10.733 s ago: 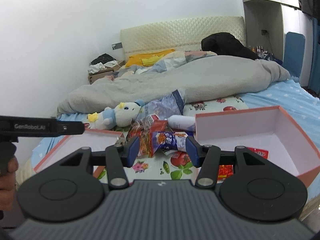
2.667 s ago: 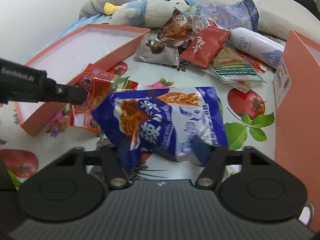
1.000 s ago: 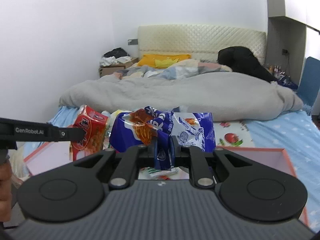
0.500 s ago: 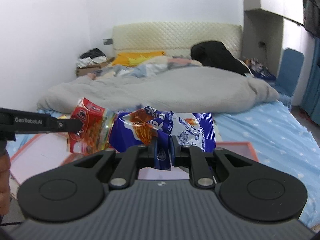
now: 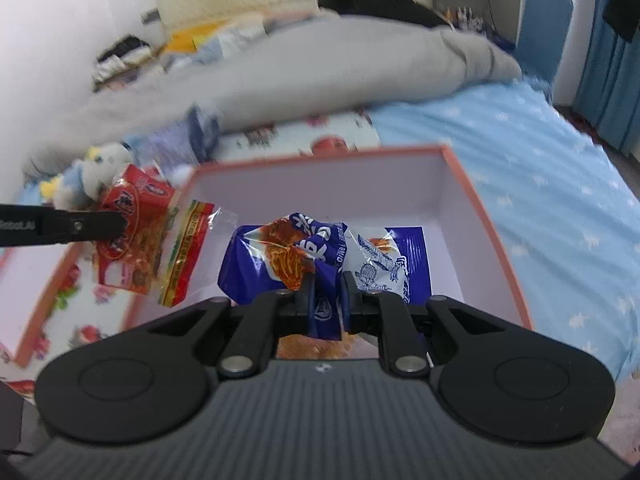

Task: Organize snacks
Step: 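Carry both held bags over the deep pink box, then open both grippers to drop the bags into the deep box, then withdraw both tools from the deep box back toward the snack pile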

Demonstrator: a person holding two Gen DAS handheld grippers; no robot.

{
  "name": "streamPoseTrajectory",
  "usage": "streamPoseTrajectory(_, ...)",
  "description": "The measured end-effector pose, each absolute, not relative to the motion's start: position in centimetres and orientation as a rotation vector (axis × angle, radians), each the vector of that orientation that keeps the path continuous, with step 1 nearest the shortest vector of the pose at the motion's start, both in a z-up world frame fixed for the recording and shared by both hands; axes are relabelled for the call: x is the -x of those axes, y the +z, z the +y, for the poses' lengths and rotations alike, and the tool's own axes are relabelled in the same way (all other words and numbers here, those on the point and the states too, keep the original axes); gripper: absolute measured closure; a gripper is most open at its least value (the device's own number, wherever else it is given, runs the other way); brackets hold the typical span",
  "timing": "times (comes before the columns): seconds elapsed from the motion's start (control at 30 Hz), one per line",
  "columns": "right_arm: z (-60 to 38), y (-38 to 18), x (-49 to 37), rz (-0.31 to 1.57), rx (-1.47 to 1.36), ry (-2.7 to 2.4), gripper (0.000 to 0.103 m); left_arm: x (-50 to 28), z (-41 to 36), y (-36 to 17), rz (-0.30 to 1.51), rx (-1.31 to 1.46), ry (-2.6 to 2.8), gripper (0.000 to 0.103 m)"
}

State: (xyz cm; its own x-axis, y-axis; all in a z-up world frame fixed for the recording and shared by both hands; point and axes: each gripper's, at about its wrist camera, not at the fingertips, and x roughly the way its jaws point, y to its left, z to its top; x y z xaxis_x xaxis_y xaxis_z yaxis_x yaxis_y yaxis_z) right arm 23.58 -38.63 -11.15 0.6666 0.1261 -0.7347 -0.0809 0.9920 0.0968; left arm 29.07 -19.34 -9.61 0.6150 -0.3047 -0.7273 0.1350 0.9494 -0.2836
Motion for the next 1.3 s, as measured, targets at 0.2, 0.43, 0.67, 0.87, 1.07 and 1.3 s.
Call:
streamPoseTrajectory(0.2, -39.9, -13.2, -24.0, 0.908, -0.116, 0.106, 0.087, -29.7, -20.3, -11.9, 0.955, 0.195, -0.272, 0.093)
streamPoseTrajectory(0.43, -40.3, -14.1, -23.8, 0.935, -0.143, 0.072, 0.078, -30.0, -21.0, -11.9, 0.981, 0.169, -0.289, 0.087)
streamPoseTrajectory(0.67, -40.6, -12.3, -23.7, 0.88, -0.153, 0.065, 0.002, -29.9, -20.6, -10.0, 0.937, 0.145, -0.276, 0.029)
streamPoseTrajectory(0.87, -40.8, -9.4, -22.9, 0.785, -0.2, 0.054, 0.0, -29.2, -19.4, -7.0, 0.87, 0.135, -0.269, 0.021)
streamPoseTrajectory(1.07, -39.8, -6.1, -21.6, 0.699, -0.223, 0.049, 0.0, -27.7, -17.6, -3.5, 0.8, 0.132, -0.275, 0.015)
streamPoseTrajectory(1.3, -37.5, -3.6, -19.7, 0.636, -0.219, 0.076, 0.0, -25.3, -15.0, -0.3, 0.726, 0.14, -0.27, 0.011)
